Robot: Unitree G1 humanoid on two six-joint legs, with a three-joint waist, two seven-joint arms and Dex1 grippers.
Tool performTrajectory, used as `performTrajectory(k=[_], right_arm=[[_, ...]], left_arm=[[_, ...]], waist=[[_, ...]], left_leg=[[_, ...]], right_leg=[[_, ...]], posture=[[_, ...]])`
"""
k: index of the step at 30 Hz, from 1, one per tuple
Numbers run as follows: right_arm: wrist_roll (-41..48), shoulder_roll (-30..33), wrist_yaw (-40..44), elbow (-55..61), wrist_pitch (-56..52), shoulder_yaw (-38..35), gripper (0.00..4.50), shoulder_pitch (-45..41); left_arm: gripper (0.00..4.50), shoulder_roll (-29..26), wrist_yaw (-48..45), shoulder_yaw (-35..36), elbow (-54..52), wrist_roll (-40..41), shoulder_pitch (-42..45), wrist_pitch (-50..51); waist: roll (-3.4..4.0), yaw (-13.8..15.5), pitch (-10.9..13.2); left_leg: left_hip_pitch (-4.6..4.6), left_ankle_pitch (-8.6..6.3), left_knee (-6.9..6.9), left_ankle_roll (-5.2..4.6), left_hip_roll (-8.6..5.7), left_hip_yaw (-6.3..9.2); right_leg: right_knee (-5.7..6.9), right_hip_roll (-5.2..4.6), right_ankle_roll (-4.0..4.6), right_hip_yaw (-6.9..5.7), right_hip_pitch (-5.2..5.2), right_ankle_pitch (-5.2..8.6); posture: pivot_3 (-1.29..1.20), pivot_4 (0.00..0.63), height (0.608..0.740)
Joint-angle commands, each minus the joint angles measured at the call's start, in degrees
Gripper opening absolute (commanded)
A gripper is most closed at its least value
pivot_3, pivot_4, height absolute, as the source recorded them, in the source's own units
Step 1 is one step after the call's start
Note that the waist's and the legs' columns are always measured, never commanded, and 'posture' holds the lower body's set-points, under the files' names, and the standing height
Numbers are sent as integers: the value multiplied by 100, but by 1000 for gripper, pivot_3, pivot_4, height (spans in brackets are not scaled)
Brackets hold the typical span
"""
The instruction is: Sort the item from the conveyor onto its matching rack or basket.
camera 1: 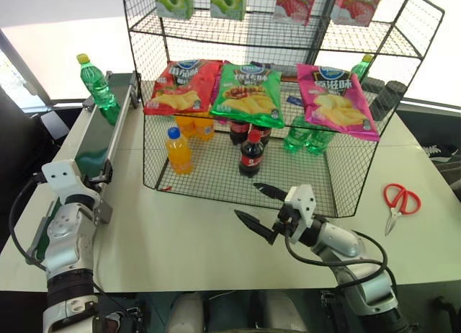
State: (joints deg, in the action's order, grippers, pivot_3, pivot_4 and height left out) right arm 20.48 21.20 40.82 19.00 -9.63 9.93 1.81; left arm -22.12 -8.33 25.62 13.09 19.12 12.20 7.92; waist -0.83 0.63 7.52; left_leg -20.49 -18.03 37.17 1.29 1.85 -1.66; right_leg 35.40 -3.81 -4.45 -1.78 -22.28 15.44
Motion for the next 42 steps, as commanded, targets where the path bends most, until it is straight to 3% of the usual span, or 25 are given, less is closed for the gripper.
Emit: performTrajectory(k=[1, 5, 9, 26, 42], right_arm=[[36, -32, 96, -51, 255, -90, 4440, 60], [-9, -70, 158, -180, 410, -17, 4440, 133], [-10, -127, 194, -255, 492, 63, 4440, 163], [-291, -141, 324, -426, 1112, 84, 4440, 36], [-178, -1, 499, 0, 540, 219, 4440, -394]], left_arm=[[4500, -112, 126, 88, -86, -112, 53, -89], [4500, -195, 443, 86, -3, -394, 92, -133], [4500, -311, 177, -36, -78, -443, 12, -134], [4500, -129, 181, 305, 134, -245, -79, -784], [4500, -28, 342, 311, 422, -223, 24, -1121]], waist=[[0, 0, 0], [0, -2, 0], [0, -4, 0], [0, -11, 1], [0, -15, 0]], left_leg=[[0, 0, 0, 0, 0, 0], [0, 0, -2, 0, 0, 0], [0, 0, -3, 0, 1, 0], [-2, -2, -11, 4, -4, -2], [-4, -2, -13, 5, -5, -2]], right_leg=[[0, 0, 0, 0, 0, 0], [0, -1, 0, 0, -1, 0], [1, -2, 0, 0, -3, 0], [-4, -30, 6, -1, -9, 3], [-5, -33, 4, -3, -11, 1]], posture=[[0, 150, 740], [0, 150, 740], [0, 150, 740], [0, 150, 740], [0, 150, 740]])
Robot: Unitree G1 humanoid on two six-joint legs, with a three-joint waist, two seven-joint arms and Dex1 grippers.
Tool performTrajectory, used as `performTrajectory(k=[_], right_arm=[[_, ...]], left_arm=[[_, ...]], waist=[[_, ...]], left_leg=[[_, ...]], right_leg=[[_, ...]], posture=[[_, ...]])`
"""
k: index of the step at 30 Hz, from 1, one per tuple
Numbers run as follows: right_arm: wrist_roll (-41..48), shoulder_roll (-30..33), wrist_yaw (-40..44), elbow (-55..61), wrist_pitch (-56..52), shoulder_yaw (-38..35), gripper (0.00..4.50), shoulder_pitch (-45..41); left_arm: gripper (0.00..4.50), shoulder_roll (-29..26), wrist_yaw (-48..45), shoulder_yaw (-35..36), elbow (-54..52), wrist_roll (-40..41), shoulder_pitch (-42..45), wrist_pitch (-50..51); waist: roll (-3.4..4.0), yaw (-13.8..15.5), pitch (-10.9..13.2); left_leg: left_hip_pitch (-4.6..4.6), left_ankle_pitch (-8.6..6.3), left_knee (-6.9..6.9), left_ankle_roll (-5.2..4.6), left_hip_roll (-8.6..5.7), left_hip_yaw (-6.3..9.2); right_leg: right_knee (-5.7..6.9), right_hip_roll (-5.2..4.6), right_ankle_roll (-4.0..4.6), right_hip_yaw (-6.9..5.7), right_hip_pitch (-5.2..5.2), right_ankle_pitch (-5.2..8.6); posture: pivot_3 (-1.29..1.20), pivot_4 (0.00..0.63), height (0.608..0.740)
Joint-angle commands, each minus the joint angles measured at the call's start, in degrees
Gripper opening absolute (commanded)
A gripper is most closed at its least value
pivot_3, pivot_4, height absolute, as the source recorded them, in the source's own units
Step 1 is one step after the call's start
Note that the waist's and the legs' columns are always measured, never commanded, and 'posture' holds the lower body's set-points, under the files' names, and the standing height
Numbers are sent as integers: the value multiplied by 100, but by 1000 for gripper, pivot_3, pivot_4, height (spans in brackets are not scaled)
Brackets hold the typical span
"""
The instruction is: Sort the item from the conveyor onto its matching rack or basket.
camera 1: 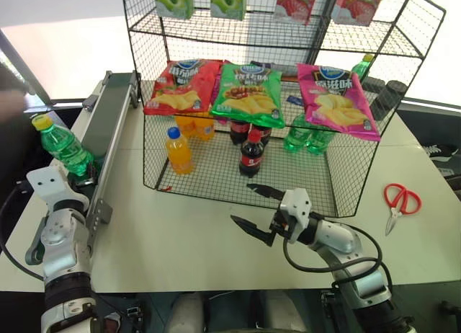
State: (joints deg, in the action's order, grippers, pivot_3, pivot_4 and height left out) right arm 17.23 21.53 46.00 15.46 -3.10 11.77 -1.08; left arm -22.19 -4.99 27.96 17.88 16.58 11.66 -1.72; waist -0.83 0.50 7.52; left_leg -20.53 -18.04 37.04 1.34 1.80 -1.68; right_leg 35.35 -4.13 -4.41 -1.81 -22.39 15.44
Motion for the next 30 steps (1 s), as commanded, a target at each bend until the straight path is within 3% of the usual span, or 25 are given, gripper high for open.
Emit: performTrajectory(k=[1, 4, 6, 7, 14, 20, 27, 30], right_arm=[[152, -40, -31, 396, -166, 43, 4440, -116], [175, -42, -65, 507, -314, 48, 4500, -152], [200, -40, -74, 547, -384, 44, 4500, -162], [215, -40, -79, 563, -416, 43, 4500, -166], [318, -36, -41, 429, -559, -21, 4500, -375], [268, 42, -30, 462, -487, -40, 4500, -264], [250, 114, -68, 397, -352, -205, 4500, -205], [513, 85, -92, 510, -563, -344, 4500, -254]], left_arm=[[4500, -20, 10, 78, -54, 36, 79, -164], [3593, -19, 69, 105, -54, 20, 76, -226], [2707, -34, 79, 105, -59, 14, 66, -219], [2633, -42, 77, 100, -61, 12, 62, -215], [2633, -232, -2, 146, -293, -28, 72, -323], [2633, -569, -500, 108, -1125, 207, 80, -256], [2633, -662, -2066, -1006, -2917, 816, -530, 381], [2633, -700, -2663, -1561, -3221, 882, -746, 576]], waist=[[0, -3, 0], [0, 2, 0], [0, 11, 0], [0, 11, 0], [-3, -3, 1], [-32, -14, -2], [-26, -26, 1], [-26, -48, 1]], left_leg=[[0, 0, 0, 0, 0, 0], [-2, 0, -1, 0, 0, 0], [-2, 0, -1, 1, -1, 0], [-3, 0, -1, 1, -1, 0], [-7, 0, -1, 1, -3, 0], [-40, 2, -1, 3, -3, 0], [-74, 4, 1, 8, -36, 2], [-72, 4, 3, 6, -41, 2]], right_leg=[[0, 0, 0, 0, 0, 0], [0, -1, 1, 0, -2, 0], [-1, -3, 3, -1, -2, 2], [-1, -3, 5, -1, -2, 2], [-2, -5, 9, -2, -5, 4], [-4, -5, 0, -4, -33, -1], [-10, -40, 0, -8, -54, -2], [-15, -45, 11, -7, -48, 4]], posture=[[0, 150, 740], [0, 150, 740], [0, 150, 740], [0, 150, 740], [0, 150, 740], [0, 150, 740], [0, 150, 740], [0, 150, 740]])
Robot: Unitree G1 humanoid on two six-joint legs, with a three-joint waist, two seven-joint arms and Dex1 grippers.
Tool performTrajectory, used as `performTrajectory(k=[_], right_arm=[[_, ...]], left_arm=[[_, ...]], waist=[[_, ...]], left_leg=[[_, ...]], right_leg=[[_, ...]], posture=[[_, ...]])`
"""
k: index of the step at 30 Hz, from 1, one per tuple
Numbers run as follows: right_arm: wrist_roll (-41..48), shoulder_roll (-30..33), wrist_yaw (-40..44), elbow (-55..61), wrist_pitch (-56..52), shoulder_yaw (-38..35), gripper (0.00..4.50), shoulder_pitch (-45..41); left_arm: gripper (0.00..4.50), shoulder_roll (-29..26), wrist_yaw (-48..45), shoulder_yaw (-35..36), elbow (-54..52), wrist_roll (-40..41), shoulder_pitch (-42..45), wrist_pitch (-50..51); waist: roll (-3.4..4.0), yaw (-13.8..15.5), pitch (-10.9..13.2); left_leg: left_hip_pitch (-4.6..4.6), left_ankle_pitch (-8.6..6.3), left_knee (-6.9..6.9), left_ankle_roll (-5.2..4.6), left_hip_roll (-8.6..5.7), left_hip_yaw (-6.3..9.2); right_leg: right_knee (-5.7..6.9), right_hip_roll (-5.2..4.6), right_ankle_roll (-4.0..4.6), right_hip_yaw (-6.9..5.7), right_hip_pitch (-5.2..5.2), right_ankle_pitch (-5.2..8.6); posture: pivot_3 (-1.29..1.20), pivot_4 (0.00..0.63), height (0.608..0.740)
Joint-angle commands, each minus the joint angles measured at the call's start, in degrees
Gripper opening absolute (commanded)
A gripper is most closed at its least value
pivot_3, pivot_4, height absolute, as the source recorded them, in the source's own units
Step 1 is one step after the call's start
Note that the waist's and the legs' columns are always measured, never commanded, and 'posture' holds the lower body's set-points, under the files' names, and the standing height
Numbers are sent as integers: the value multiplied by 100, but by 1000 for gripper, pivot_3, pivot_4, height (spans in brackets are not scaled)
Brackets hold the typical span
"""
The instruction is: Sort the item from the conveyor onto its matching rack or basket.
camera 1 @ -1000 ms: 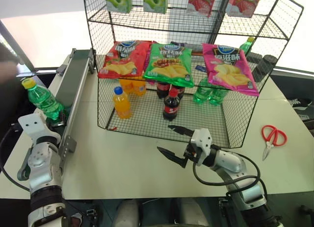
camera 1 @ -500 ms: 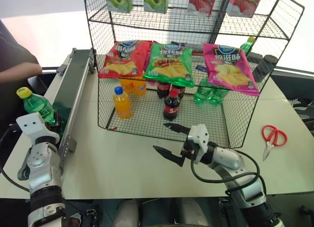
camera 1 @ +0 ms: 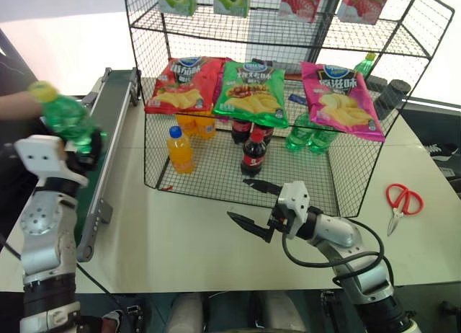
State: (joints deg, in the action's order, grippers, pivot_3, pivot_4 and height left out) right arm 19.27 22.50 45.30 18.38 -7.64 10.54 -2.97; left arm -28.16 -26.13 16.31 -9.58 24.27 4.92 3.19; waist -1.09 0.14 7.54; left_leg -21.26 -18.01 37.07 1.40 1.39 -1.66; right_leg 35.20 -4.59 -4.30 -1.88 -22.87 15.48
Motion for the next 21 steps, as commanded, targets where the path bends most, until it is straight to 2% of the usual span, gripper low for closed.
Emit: performTrajectory(k=[1, 9, 21], right_arm=[[398, -31, -49, 265, -190, -270, 4500, -89], [701, -71, -351, 725, -867, -280, 4500, -402], [688, -176, -667, 928, -1157, -204, 4500, -409]], left_arm=[[2633, -91, -682, -557, -527, 82, -105, 100], [2633, 485, -1596, -2136, -168, -331, 327, -69], [2633, 944, -2564, -2871, 571, -606, 1038, -508]], waist=[[2, -33, 1], [18, -75, 10], [17, -68, 9]], left_leg=[[0, 0, 0, 0, 0, 0], [0, 2, 4, -3, 2, 2], [-1, 1, 22, -9, 7, 7]], right_leg=[[1, 0, 1, 0, -1, 1], [7, 11, -12, -4, 0, -6], [10, 60, -17, -7, 10, -7]], posture=[[0, 150, 740], [0, 150, 740], [0, 150, 740]])
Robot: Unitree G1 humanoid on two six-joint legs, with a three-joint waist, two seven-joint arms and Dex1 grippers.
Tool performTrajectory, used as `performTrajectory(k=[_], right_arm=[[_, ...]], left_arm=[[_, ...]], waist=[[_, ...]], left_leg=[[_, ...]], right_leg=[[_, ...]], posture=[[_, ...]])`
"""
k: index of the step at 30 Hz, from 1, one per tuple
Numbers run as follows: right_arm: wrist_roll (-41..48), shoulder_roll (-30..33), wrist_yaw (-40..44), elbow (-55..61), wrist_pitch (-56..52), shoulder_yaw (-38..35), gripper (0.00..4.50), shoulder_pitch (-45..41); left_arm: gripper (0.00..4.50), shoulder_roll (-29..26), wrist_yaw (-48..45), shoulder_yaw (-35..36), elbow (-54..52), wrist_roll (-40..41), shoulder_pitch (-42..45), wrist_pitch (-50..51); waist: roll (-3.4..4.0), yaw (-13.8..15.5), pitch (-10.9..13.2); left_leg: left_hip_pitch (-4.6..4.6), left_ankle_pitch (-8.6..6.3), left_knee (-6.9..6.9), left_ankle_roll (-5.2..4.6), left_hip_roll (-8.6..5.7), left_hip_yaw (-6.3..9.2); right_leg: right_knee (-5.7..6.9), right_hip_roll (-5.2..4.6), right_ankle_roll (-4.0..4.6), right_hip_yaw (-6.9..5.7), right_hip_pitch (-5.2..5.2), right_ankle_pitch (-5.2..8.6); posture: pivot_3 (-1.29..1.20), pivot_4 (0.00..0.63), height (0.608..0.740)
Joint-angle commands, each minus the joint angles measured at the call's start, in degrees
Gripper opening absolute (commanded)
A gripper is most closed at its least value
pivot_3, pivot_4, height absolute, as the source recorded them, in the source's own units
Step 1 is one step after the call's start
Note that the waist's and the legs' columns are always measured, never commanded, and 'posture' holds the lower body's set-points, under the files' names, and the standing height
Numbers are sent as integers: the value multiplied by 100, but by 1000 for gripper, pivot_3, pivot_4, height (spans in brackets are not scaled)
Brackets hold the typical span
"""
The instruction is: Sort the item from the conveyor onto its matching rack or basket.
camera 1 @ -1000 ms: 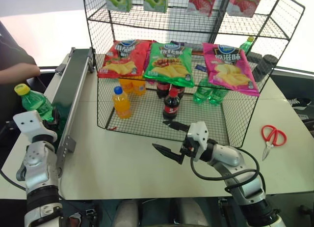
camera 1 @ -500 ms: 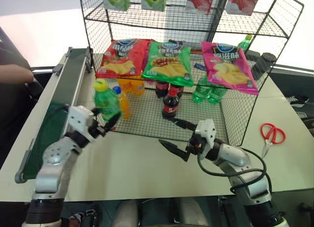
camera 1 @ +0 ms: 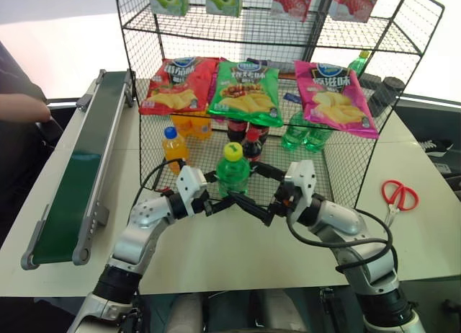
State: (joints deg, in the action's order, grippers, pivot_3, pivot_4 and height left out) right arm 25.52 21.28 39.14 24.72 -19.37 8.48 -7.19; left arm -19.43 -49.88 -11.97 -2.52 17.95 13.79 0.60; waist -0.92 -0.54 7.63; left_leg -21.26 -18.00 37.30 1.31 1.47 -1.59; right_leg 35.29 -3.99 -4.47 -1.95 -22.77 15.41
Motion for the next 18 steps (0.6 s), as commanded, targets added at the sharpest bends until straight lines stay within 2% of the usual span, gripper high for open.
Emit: performTrajectory(k=[1, 8, 9, 11, 12, 13, 16, 17, 18], right_arm=[[49, -55, -62, 285, 16, 10, 4500, 25], [120, -55, -57, 250, 19, -18, 4500, 58], [138, -51, -45, 244, 18, -29, 3967, 63], [138, -44, -35, 231, 35, -36, 3254, 67], [101, -42, -45, 222, 69, -34, 3047, 62], [72, -48, -63, 214, 89, -32, 3047, 55], [12, -116, -158, 172, 156, -78, 3047, 9], [-41, -133, -215, 140, 203, -114, 3047, -7], [-129, -152, -311, 92, 273, -176, 3047, -16]], left_arm=[[2633, 76, -245, -72, -120, 17, 173, -272], [2633, 95, -424, -92, -82, -87, 202, -324], [2633, 100, -422, -86, -82, -107, 200, -325], [2633, 115, -395, -76, -77, -140, 202, -301], [2633, 119, -379, -78, -66, -144, 211, -234], [2633, 123, -348, -74, -54, -154, 220, -161], [4202, 138, -323, -56, -44, -110, 218, 33], [4457, 120, -298, -56, -35, -148, 212, 86], [4457, 69, -311, -59, -18, -201, 178, 68]], waist=[[0, 0, 0], [0, 0, 0], [0, 0, 0], [0, 0, 0], [0, 1, 0], [0, 2, 0], [0, 7, 0], [0, 11, 0], [0, 9, 0]], left_leg=[[0, 0, 1, 0, 3, 1], [3, 0, 5, 0, 27, 6], [3, 0, 5, 0, 29, 8], [5, 0, 5, 0, 30, 8], [4, 0, 5, 0, 30, 8], [4, 0, 5, 0, 30, 9], [4, 0, 6, 0, 30, 8], [4, 0, 7, 0, 30, 9], [4, 0, 7, 0, 30, 9]], right_leg=[[0, 5, 0, 1, 1, 0], [2, 38, 0, 4, 1, 0], [3, 41, 0, 4, 1, 0], [5, 42, 0, 4, 1, 0], [5, 42, 0, 4, 1, 0], [5, 42, 0, 4, 1, 0], [5, 42, 0, 4, 2, 0], [5, 42, 0, 4, 2, 0], [6, 42, 0, 4, 2, 0]], posture=[[0, 150, 740], [0, 150, 740], [0, 150, 740], [0, 150, 740], [0, 150, 740], [0, 150, 740], [0, 150, 740], [0, 150, 740], [0, 150, 740]])
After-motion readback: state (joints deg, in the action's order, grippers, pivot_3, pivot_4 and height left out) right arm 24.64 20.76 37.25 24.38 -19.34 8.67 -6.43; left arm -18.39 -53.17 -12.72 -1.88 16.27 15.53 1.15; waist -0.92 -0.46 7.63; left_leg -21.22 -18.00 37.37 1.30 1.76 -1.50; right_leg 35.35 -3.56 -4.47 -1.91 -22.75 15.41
